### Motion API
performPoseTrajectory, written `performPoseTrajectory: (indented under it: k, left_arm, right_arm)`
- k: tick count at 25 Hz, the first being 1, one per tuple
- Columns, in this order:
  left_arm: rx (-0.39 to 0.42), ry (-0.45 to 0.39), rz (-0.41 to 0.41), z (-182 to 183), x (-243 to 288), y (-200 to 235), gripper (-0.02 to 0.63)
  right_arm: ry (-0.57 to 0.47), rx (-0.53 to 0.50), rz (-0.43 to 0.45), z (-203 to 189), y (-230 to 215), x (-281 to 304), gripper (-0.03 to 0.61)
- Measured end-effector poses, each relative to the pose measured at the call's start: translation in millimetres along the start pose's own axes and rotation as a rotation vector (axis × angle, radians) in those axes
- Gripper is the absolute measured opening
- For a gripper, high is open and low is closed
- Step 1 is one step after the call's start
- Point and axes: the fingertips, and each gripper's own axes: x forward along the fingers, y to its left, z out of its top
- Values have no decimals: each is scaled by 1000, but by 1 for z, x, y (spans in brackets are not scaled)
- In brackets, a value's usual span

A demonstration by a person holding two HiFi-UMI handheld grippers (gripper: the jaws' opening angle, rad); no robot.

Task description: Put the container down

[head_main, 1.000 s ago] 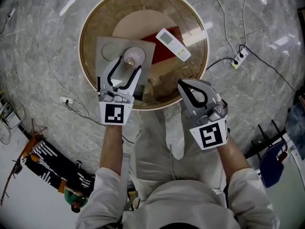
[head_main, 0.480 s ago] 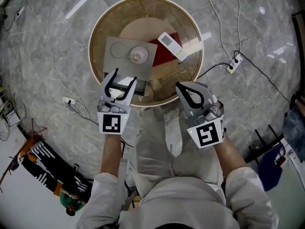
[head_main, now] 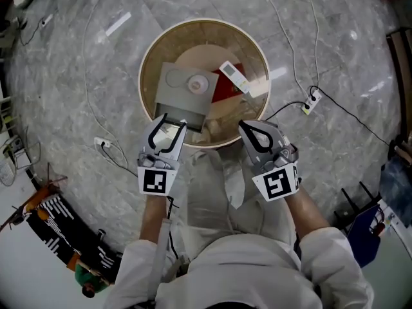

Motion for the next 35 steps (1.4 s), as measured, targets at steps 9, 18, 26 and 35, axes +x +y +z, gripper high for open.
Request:
performPoseTrajectory:
  k: [9,18,26,35]
  left_arm:
    - [24,-44,38,52,-56,-7,51]
    - [-10,-37,58,81,-99,-26,6]
    - [0,-33,78,99,-120,-40,6]
    - [-13,-9,94,106,-128,-39,6]
  right_arm:
    - [-32,-43,17,45,16,-30,5]
    - [-53,-46,19,70,23,-58,5]
    - [-87,-67,44,79,20,-68,3]
    - [-74,-83,61,90,20,-74,3]
